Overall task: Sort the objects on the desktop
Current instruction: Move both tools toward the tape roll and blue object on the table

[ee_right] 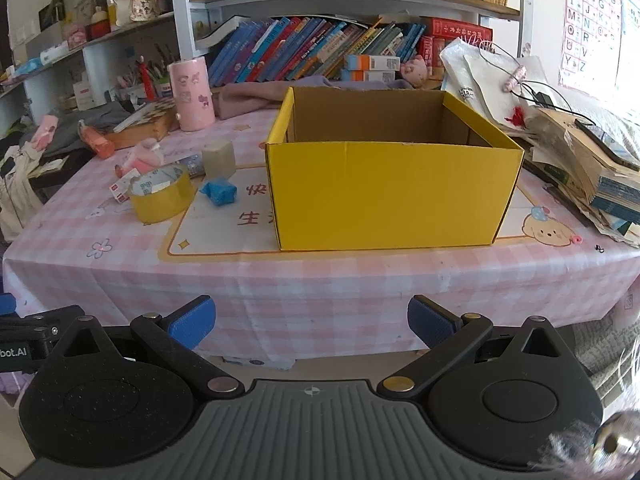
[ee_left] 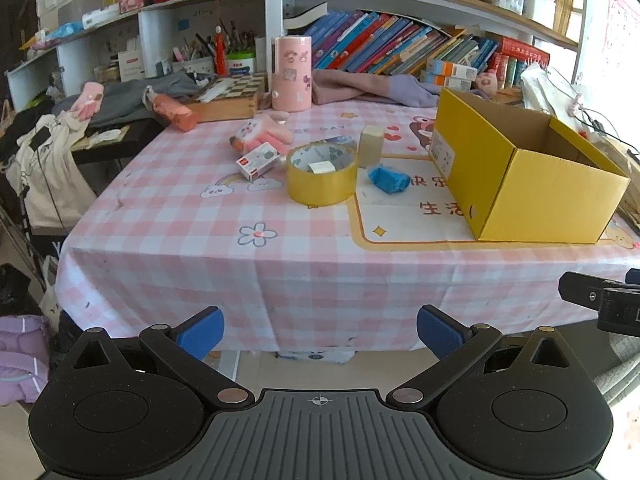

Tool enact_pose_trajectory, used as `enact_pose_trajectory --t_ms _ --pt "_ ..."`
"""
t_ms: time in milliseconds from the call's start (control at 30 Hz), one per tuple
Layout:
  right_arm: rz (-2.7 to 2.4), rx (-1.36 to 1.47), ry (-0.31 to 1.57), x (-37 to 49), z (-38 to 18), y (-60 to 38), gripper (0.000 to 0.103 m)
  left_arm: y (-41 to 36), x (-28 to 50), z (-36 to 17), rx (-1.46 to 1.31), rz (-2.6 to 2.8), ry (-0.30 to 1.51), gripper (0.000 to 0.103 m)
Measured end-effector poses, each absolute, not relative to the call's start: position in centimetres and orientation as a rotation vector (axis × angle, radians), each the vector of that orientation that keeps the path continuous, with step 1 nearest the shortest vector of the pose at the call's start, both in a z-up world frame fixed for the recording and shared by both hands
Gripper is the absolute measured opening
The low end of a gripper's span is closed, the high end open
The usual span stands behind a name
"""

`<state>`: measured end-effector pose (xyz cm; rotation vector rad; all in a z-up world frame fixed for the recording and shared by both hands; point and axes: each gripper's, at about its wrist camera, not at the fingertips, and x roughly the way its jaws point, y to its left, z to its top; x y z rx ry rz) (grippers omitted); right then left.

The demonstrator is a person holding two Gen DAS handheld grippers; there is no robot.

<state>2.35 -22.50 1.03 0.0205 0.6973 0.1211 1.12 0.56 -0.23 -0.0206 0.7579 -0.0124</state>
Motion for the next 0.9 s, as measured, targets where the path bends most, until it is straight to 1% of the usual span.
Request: enact_pose_trajectory --t_ms 500,900 --pt "0.119 0.008 0.702 2.44 1.03 -22.2 0.103 1.08 1.23 -0.22 -0.044 -0.039 0.769 0.103" --pt "0.143 -0.004 0.679 2.46 1.25 -21.59 0.103 0.98 1.43 -0.11 0.0 -0.036 0.764 0.103"
